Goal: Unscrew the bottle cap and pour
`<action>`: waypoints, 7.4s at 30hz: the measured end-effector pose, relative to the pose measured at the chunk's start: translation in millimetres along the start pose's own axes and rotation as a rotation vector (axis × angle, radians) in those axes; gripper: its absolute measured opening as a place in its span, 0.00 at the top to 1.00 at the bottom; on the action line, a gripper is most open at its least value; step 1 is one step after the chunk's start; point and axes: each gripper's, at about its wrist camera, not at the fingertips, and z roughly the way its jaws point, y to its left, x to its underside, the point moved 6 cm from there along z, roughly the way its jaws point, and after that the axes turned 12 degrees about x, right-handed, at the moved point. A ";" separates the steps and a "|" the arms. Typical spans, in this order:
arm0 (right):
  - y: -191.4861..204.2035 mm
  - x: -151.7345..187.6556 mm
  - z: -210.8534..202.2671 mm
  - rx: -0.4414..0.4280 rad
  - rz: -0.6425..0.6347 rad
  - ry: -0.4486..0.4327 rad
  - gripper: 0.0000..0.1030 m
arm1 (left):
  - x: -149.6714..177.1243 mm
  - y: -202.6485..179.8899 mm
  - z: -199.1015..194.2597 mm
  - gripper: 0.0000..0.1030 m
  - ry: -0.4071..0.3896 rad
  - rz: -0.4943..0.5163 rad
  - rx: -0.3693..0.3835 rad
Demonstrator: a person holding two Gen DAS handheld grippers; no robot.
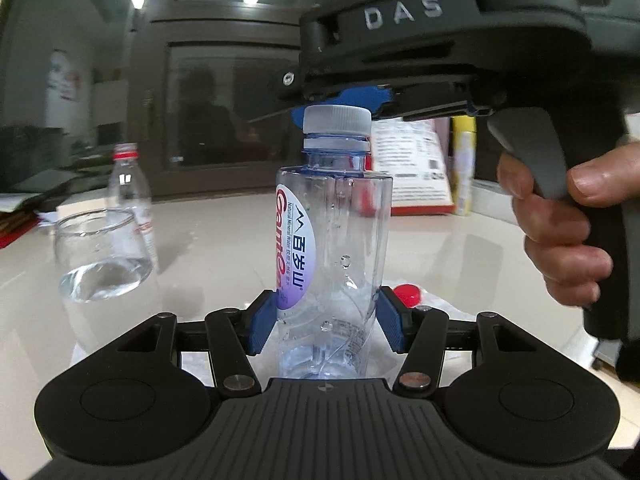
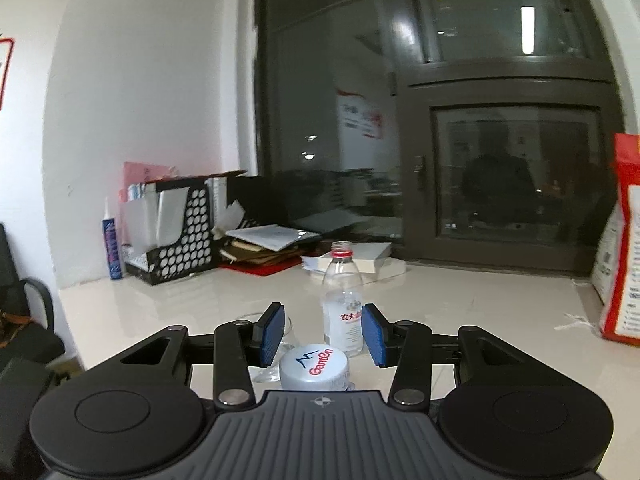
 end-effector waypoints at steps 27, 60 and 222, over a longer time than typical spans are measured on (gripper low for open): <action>17.9 10.3 -6.0 0.078 -0.052 0.010 0.68 | 1.4 -5.8 2.7 0.44 -0.022 -0.065 -0.073; -4.9 -1.3 -3.8 -0.153 -0.069 0.014 0.67 | 5.0 27.4 9.4 0.43 0.043 0.007 0.227; -126.0 59.3 -20.1 0.295 0.086 0.161 0.67 | -5.3 24.1 -37.6 0.02 -0.034 -0.034 0.118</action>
